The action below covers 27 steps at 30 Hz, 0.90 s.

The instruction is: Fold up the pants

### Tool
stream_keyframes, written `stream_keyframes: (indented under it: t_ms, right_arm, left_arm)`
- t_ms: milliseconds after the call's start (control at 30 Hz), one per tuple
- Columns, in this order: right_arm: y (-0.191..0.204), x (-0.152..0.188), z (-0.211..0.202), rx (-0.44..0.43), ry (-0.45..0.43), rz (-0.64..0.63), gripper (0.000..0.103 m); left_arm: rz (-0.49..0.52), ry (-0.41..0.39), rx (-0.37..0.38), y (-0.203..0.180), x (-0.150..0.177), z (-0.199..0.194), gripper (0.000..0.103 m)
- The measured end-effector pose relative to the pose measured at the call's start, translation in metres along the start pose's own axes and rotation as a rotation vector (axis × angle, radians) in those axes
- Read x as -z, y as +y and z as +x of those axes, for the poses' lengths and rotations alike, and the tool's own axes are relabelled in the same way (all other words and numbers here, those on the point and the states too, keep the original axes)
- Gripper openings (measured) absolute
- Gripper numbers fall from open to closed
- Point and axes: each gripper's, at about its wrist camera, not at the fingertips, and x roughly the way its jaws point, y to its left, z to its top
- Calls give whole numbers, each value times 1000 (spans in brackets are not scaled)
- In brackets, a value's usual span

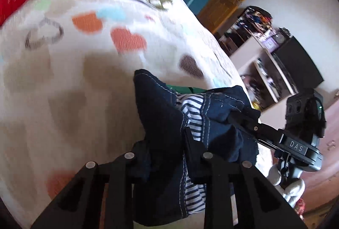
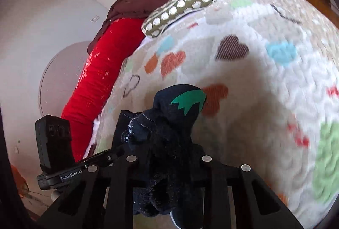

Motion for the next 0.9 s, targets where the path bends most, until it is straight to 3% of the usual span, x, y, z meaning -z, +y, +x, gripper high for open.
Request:
stream_keyframes:
  t_ms: [100, 167, 200, 233, 267, 367, 467, 567, 700, 800, 833, 900]
  right_arm:
    - [-5, -29, 31, 27, 13, 1, 34]
    - [-16, -41, 55, 109, 38, -2, 44]
    - [-24, -44, 68, 189, 60, -2, 48]
    - [-29, -46, 72, 218, 78, 7, 48]
    - [-32, -46, 68, 189, 81, 22, 48]
    - [-17, -41, 25, 178, -61, -21, 48]
    - [3, -32, -5, 113, -130, -66, 48]
    - [15, -19, 4, 7, -57, -69, 48]
    - [0, 0, 47, 83, 48, -12, 48]
    - [9, 2, 28, 99, -3, -30, 44]
    - [16, 6, 12, 91, -36, -55, 44]
    - [44, 17, -33, 140, -155, -164, 44]
  left_arm:
    - [-10, -6, -104, 10, -27, 21, 27]
    - [-27, 14, -178, 23, -30, 35, 29]
    - [-41, 37, -210, 30, -29, 45, 29]
    - [-66, 59, -208, 36, -26, 48, 33]
    - [-83, 53, -191, 39, -21, 44, 33]
    - [-8, -46, -254, 23, -3, 11, 33]
    - [47, -148, -321, 8, 18, -22, 39]
    - [30, -219, -328, 3, 34, -51, 41]
    - [36, -304, -357, -14, 58, -86, 42]
    - [96, -403, -407, -35, 77, -118, 54]
    - [109, -443, -433, -42, 80, -127, 63]
    - [121, -540, -505, -54, 91, -149, 76]
